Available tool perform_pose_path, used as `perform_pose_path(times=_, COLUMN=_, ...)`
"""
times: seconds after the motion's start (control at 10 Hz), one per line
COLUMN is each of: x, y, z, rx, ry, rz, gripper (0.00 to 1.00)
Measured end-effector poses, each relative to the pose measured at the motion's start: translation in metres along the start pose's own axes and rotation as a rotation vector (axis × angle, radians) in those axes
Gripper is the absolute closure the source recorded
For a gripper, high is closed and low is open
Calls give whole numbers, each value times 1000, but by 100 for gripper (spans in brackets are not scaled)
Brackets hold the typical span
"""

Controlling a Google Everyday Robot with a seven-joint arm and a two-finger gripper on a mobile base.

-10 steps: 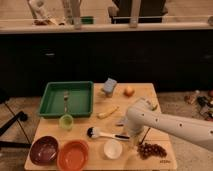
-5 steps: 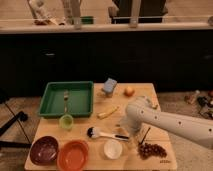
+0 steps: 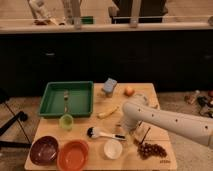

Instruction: Wipe tray with brush

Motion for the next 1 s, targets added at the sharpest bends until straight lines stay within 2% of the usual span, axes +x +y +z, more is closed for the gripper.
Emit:
perform_pose_path(times=0.3, x=-15, y=-1, z=0, rx=18, ry=-13, rz=44, gripper=20)
perform_pose_path(times=0.6, x=-42, y=-6, z=4, rx=23, ry=-23, rz=16, gripper=20)
perform_pose_path(times=1.0, x=-51, y=-5, z=11, rx=18, ry=-26, rz=-7, gripper=20)
